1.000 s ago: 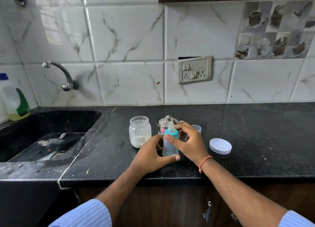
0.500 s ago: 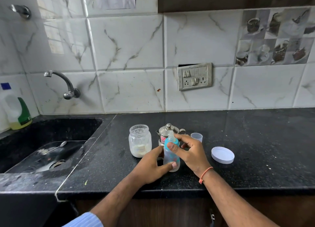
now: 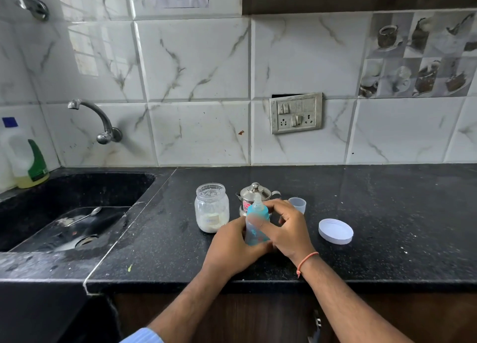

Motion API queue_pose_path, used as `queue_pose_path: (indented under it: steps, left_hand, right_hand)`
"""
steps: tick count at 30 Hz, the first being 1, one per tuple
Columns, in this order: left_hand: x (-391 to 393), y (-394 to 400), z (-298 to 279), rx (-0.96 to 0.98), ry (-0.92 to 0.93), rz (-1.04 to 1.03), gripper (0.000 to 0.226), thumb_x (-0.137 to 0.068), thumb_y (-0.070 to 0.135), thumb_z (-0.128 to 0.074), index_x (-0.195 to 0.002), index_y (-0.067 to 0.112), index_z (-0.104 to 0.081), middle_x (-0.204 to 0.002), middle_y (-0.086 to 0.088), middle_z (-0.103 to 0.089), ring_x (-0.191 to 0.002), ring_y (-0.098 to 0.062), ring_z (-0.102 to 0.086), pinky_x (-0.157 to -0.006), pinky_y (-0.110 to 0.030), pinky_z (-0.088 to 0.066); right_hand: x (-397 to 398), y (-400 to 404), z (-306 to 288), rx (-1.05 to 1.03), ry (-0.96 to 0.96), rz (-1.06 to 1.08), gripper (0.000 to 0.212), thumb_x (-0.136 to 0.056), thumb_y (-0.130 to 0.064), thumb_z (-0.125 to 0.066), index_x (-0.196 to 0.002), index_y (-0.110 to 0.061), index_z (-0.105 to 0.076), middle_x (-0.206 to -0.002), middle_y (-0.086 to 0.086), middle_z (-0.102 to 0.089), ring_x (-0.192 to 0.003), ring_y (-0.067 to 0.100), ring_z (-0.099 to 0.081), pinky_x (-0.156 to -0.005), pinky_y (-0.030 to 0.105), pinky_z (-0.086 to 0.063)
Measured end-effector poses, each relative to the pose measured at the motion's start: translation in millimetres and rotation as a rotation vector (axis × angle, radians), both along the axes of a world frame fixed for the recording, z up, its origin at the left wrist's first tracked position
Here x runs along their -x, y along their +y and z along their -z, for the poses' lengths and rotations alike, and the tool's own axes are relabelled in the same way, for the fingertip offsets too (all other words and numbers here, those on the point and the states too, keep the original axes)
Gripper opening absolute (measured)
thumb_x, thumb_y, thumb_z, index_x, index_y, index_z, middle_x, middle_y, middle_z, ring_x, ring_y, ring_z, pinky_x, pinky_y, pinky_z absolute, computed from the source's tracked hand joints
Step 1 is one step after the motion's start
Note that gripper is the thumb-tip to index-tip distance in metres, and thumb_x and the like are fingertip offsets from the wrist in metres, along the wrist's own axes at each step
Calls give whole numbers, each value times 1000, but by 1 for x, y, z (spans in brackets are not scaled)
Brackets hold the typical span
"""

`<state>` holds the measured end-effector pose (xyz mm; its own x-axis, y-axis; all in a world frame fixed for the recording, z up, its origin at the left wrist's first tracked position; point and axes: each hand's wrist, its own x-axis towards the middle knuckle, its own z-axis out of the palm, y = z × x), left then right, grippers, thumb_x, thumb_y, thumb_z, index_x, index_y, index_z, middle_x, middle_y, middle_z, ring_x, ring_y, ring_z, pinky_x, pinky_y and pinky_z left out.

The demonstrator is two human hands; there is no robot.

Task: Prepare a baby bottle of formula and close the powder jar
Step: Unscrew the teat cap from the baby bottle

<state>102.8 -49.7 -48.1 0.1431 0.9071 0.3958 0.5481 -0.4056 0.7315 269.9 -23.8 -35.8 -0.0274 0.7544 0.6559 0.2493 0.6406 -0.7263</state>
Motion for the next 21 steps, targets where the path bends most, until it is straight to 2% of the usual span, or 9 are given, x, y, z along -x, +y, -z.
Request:
queue_pose_path:
  steps: [2, 5, 7, 11, 15, 18, 21]
  left_hand:
    - [0, 6, 3, 31, -27, 5, 41, -80, 48, -93, -113, 30, -77, -98, 18, -82, -92, 4, -76, -84, -27, -63]
    - [2, 9, 3, 58, -29, 53, 33, -84, 40, -95, -110, 28, -78, -96, 19, -83, -92, 5, -76, -80, -15, -56]
    - [8, 12, 2, 87, -12, 86, 33, -86, 40, -95, -112, 26, -79, -99, 19, -83, -95, 4, -76, -82, -12, -54]
    - [16, 18, -3, 147, 44, 147, 35, -89, 42, -92, -116, 27, -78, -107, 16, -83, -102, -2, -78, -94, -27, -61]
    - [5, 7, -2, 85, -8, 51, 34, -80, 36, -98, -105, 33, -75, -92, 26, -80, -86, 6, -75, -73, -12, -53]
    - [-1, 4, 1, 27, -60, -18, 44, -76, 25, -95, -112, 30, -72, -96, 17, -81, -89, 1, -77, -75, -20, -61]
    - [-5, 0, -1, -8, -2, -106, 35, -76, 31, -90, -103, 30, -69, -84, 13, -77, -79, 3, -73, -64, -17, -54]
  right_hand:
    - [0, 0, 0, 0, 33, -27, 37, -78, -57, -84, -99, -26, -82, -94, -14, -74, -83, 4, -60, -73, 13, -42]
    - [-1, -1, -1, 26, 67, -76, 32, -81, -49, -86, -99, -22, -82, -93, -11, -75, -79, 3, -62, -72, 13, -44]
    - [-2, -1, -2, 46, 75, -103, 26, -84, -39, -88, -98, -19, -81, -93, -11, -75, -79, 3, -64, -72, 13, -46]
    - [-6, -2, -4, 71, 74, -125, 25, -87, -34, -87, -101, -15, -82, -95, -8, -77, -81, 4, -67, -72, 14, -48]
    - [-4, -3, -2, 46, 50, -100, 31, -86, -47, -82, -104, -21, -80, -100, -12, -77, -90, 10, -70, -76, 21, -50]
    - [4, -5, -1, 17, -29, -75, 39, -77, -52, -90, -105, -26, -80, -104, -13, -77, -98, 16, -73, -82, 30, -57]
    - [6, -4, 0, 23, -12, -68, 34, -80, -44, -92, -106, -25, -82, -105, -13, -79, -102, 16, -74, -87, 35, -59]
